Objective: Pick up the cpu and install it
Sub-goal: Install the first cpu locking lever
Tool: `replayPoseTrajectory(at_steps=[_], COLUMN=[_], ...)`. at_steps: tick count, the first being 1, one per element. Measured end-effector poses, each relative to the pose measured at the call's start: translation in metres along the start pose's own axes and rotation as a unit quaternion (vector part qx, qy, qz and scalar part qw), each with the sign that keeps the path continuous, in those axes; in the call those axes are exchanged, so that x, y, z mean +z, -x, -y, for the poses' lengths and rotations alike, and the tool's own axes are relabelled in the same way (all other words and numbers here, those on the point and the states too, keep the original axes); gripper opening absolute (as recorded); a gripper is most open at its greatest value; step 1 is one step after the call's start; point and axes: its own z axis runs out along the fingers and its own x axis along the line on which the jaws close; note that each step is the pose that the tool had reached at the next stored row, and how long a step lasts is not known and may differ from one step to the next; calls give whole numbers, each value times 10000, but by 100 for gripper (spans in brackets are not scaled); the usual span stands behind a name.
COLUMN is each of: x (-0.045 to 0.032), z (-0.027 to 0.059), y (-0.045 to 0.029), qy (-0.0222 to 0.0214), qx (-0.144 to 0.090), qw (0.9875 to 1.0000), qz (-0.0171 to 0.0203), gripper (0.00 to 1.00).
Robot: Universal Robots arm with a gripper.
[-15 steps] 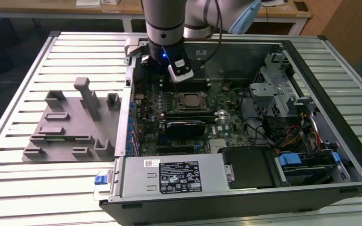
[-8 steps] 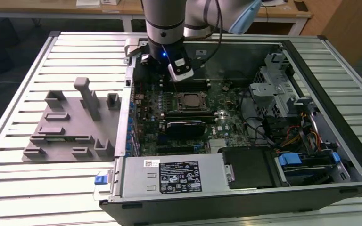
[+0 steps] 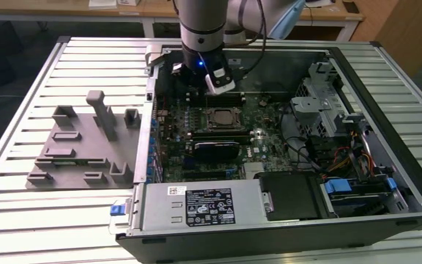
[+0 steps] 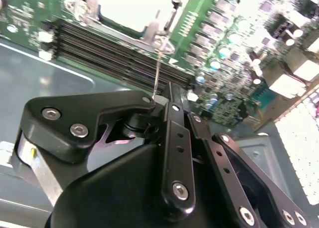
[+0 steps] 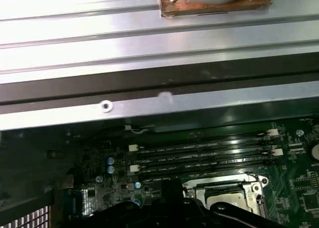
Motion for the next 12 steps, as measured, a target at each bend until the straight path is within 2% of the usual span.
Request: replayPoseTrajectory(at_steps=[8,12], x=[7,7], z=[-32,-36], y=[263,299], qy=[0,-1], qx=[1,2], qw=[10000,10000], qz=[-4,-4], gripper=[11,11])
